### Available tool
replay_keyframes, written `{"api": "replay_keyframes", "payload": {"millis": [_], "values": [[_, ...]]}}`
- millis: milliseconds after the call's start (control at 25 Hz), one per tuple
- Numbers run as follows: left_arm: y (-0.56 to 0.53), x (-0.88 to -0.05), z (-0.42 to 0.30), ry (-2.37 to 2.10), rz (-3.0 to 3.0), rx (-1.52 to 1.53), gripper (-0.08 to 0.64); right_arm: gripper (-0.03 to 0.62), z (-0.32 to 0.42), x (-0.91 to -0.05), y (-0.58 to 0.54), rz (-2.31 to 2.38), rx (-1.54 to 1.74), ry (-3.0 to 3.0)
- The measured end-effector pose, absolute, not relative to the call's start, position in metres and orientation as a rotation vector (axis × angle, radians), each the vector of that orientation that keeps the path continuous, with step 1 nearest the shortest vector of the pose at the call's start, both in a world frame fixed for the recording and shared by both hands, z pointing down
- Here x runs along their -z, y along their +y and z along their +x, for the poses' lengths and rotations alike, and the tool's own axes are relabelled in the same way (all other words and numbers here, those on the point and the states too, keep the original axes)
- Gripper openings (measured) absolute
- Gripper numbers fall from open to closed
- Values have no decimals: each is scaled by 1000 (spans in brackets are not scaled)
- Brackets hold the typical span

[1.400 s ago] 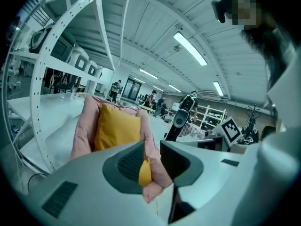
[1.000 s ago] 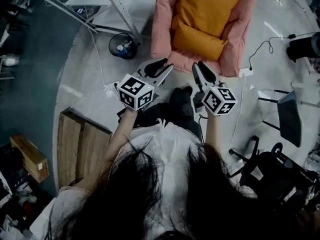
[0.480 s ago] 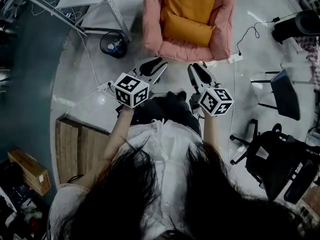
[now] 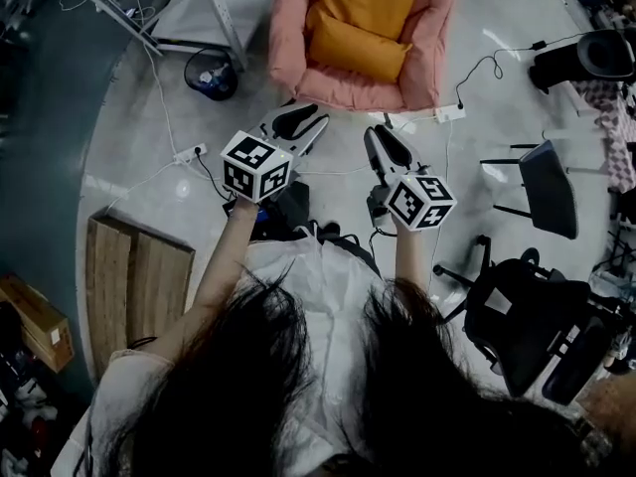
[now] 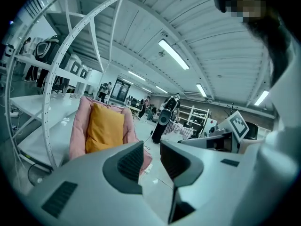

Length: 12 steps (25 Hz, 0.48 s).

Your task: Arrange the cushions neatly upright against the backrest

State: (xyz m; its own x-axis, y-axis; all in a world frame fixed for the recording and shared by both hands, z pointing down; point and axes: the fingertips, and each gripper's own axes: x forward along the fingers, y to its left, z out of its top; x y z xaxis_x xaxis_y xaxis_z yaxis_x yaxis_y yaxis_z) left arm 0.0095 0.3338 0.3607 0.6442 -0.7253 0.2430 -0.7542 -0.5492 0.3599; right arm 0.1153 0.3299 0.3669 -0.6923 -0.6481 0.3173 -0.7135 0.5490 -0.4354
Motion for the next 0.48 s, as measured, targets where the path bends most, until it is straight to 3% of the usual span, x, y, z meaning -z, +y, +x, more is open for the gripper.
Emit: {"api": "replay_keyframes", "payload": {"millis": [480], "values": [[406, -360, 91, -1233, 2403, -96, 121, 81, 186, -380, 408, 1041, -822, -2670]]}}
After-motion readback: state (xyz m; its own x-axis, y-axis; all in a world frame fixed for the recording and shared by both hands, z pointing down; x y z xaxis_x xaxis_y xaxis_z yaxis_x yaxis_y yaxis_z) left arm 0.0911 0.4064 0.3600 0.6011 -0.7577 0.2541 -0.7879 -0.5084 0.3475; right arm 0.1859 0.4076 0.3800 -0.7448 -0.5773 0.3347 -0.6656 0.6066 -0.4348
